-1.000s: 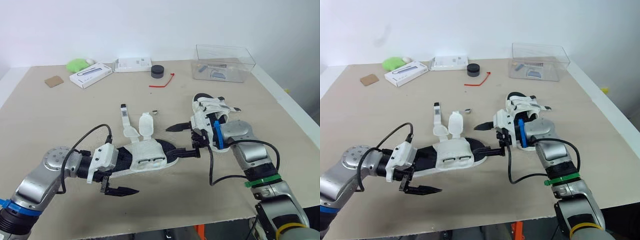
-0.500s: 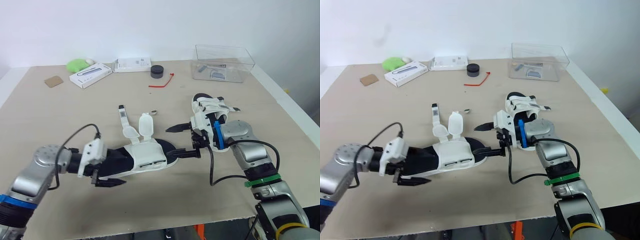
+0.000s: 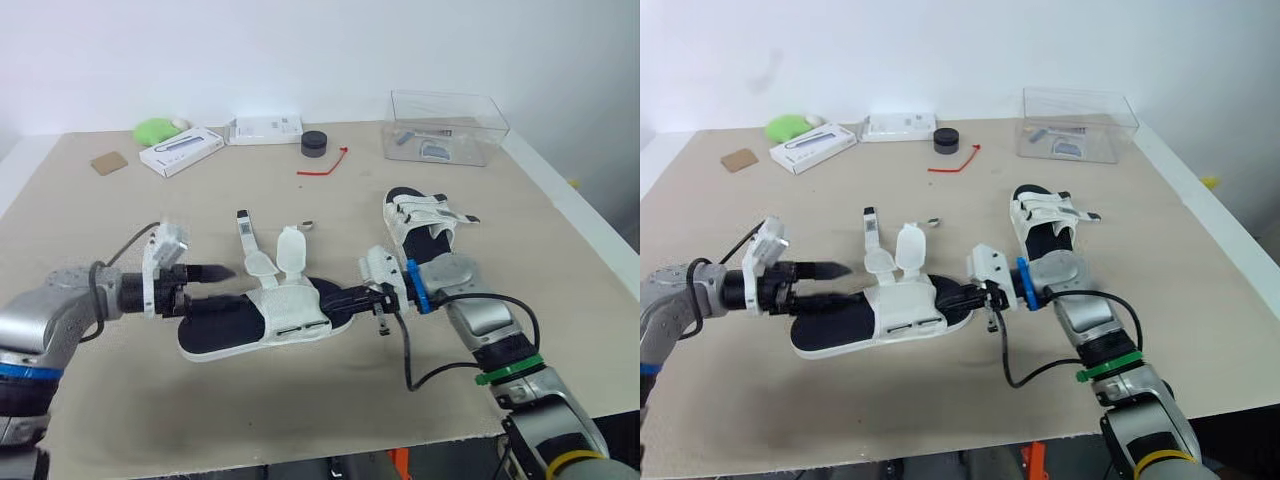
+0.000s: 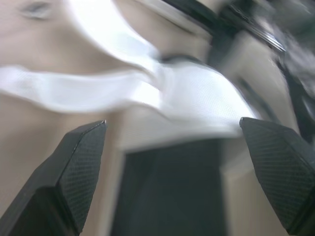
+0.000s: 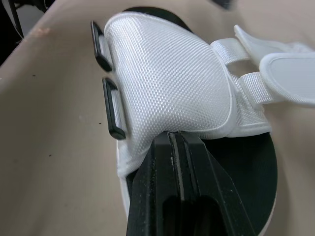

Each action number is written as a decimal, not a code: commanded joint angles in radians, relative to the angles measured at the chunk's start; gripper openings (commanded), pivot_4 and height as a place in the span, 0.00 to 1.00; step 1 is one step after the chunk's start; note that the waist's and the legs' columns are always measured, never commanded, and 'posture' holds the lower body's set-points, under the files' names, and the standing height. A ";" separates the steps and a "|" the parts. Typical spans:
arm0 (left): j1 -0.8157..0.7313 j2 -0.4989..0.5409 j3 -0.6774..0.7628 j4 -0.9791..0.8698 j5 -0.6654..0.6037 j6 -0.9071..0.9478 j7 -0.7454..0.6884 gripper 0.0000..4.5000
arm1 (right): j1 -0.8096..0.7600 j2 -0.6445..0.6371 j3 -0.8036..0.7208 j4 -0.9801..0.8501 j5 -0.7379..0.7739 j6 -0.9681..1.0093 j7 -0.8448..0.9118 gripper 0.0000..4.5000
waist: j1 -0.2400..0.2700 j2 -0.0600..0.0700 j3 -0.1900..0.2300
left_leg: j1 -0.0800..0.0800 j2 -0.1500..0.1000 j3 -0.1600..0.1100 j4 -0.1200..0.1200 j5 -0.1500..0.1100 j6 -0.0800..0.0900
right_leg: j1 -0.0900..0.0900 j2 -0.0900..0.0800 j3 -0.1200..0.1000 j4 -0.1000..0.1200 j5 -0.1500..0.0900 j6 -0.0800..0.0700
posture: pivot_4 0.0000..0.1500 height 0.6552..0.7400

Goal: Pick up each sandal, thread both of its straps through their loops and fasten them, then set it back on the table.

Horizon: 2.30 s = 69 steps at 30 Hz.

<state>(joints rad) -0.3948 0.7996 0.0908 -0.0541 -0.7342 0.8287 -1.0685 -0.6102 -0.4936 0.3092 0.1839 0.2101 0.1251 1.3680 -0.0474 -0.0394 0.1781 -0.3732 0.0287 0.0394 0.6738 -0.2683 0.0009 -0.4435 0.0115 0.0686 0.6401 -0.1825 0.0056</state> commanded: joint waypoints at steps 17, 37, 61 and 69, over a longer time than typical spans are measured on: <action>-0.124 -0.105 0.025 0.179 0.004 0.237 0.191 1.00 | -0.004 -0.020 0.010 -0.001 -0.062 -0.056 -0.006 0.01 | 0.000 0.000 0.000 | 0.001 -0.001 -0.001 0.000 0.001 -0.002 | 0.000 0.000 0.000 0.004 -0.001 -0.001 | 1.00 1.00; -0.431 -0.283 -0.013 0.656 0.122 0.303 0.242 1.00 | -0.020 -0.038 0.004 -0.017 -0.055 -0.053 -0.014 0.01 | 0.003 -0.002 -0.001 | 0.003 -0.004 -0.003 0.002 0.004 -0.006 | 0.002 -0.001 0.000 0.006 0.000 -0.001 | 1.00 1.00; -0.348 -0.123 -0.125 0.500 0.126 0.393 -0.046 1.00 | -0.017 -0.031 0.010 -0.029 -0.052 -0.045 -0.019 0.01 | -0.003 -0.001 -0.001 | 0.002 -0.002 -0.002 0.000 0.003 -0.008 | 0.000 0.000 0.001 0.006 -0.002 -0.001 | 1.00 1.00; -0.401 -0.143 -0.030 0.555 0.057 0.504 -0.044 1.00 | -0.013 -0.030 0.012 -0.031 -0.057 -0.046 -0.018 0.01 | -0.001 -0.002 -0.001 | 0.001 -0.003 -0.002 0.000 0.003 -0.007 | 0.000 0.000 0.000 0.006 -0.003 -0.001 | 1.00 1.00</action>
<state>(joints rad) -0.7626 0.6582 0.0213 0.4946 -0.6521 1.3138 -1.1156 -0.6071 -0.5245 0.3280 0.1701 0.1505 0.0888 1.3495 -0.0481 -0.0409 0.1772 -0.3722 0.0260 0.0367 0.6737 -0.2654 -0.0064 -0.4433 0.0110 0.0686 0.6457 -0.1851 0.0044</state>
